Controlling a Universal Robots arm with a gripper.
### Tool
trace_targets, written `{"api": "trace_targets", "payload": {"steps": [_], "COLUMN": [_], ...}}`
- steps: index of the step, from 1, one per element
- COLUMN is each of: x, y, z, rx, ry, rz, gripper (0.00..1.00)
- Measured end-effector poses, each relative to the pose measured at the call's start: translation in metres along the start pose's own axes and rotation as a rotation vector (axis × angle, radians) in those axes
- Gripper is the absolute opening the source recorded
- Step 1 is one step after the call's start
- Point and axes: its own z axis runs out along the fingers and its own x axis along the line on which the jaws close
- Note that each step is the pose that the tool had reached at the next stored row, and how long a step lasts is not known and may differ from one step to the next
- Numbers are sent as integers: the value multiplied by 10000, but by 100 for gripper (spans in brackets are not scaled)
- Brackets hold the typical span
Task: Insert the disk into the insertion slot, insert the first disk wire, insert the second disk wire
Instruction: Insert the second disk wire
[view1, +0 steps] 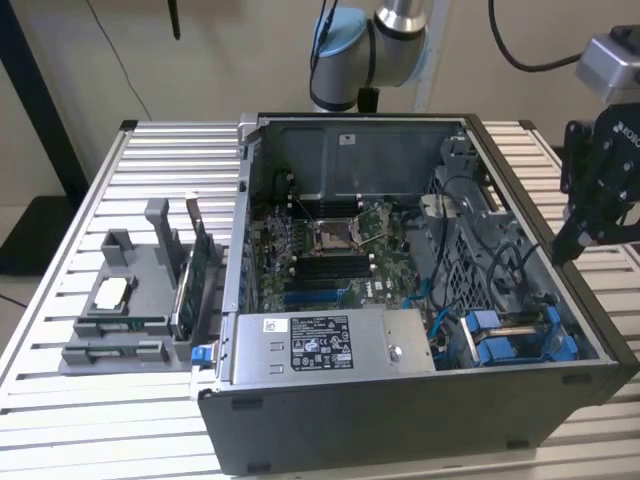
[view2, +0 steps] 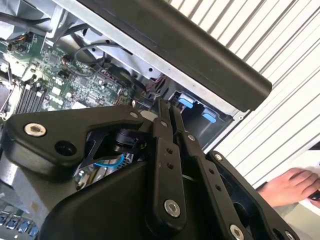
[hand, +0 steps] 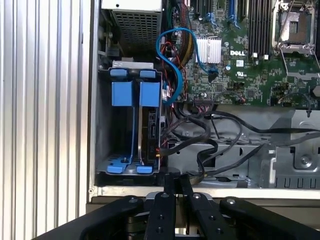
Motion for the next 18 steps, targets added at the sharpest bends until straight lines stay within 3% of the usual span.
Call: {"api": "trace_targets", "payload": {"steps": [18], "x": [-9], "y": [243], "z": [-130], "rx": [0], "ry": [2], "rz": [0], "gripper": [16]}}
